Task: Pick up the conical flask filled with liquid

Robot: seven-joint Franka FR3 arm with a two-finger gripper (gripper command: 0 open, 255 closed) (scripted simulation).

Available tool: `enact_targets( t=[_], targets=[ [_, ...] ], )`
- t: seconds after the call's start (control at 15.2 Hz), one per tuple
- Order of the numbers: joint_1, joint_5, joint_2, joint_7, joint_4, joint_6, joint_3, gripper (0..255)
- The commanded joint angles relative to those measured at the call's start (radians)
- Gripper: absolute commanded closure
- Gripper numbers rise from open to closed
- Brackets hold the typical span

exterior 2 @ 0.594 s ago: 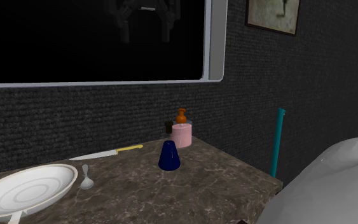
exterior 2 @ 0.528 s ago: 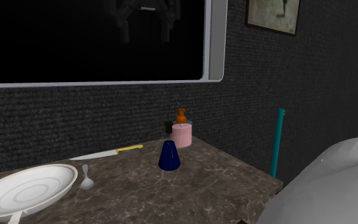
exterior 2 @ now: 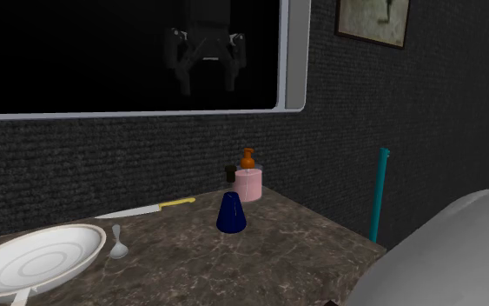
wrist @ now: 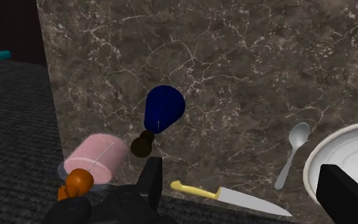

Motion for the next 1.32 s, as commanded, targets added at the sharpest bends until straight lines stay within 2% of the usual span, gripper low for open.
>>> enact_targets(
  t=[0.0,0.66,1.25],
  targets=[
    [-0.009,-0.002,0.063,-0.015,0.01,0.034,-0.024,0],
    [-0.043,0.029,0.408,-0.097,0.138,0.153,-0.127,0],
    [-0.086,0.102,0.724,-0.18,0.322,0.194,-0.184,0]
  ],
)
